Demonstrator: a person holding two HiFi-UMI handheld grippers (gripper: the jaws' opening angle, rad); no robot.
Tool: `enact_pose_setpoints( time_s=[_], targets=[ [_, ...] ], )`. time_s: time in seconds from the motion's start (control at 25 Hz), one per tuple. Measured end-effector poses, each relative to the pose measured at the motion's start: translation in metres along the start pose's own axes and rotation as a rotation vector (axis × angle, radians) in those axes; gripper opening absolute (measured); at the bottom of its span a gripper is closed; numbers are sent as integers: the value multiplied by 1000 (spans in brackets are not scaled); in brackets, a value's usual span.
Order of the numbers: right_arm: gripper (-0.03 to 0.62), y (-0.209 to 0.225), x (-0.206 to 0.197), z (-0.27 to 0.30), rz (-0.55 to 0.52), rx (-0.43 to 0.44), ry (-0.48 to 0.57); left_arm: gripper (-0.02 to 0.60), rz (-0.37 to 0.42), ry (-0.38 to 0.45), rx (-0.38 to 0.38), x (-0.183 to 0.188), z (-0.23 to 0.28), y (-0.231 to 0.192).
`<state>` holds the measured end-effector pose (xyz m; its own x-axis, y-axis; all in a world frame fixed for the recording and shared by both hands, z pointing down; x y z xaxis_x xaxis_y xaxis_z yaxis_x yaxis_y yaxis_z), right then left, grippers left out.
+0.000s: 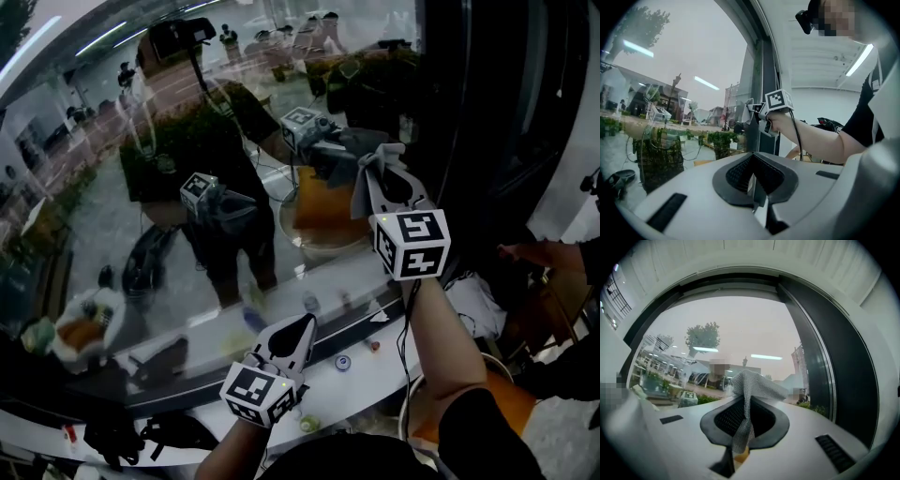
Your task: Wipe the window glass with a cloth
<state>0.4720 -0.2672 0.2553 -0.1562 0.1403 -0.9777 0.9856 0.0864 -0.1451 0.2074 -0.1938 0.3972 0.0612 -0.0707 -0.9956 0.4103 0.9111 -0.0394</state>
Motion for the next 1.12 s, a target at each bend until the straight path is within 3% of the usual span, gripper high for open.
enact_pose_setpoints(
  time_s=[0.68, 0.88, 1.12],
  targets=[
    [44, 1, 3, -2, 19, -41, -16, 6, -16, 7, 66, 8, -29, -2],
    [44, -21, 2, -7, 37, 18, -5, 6, -27, -4, 133, 3, -50, -1],
    [44, -80, 4, -28, 55, 116, 23, 6, -37, -3, 190, -9, -91, -4]
  ],
)
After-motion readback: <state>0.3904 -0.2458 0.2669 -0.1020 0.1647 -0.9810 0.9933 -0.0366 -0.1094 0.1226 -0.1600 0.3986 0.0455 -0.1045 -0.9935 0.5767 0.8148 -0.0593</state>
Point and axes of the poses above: the fingertips, and each gripper's own axes: z forward along the fingers, y to its right, x out of its top, the point moved 8 cm from there along -z, backward along the fingers
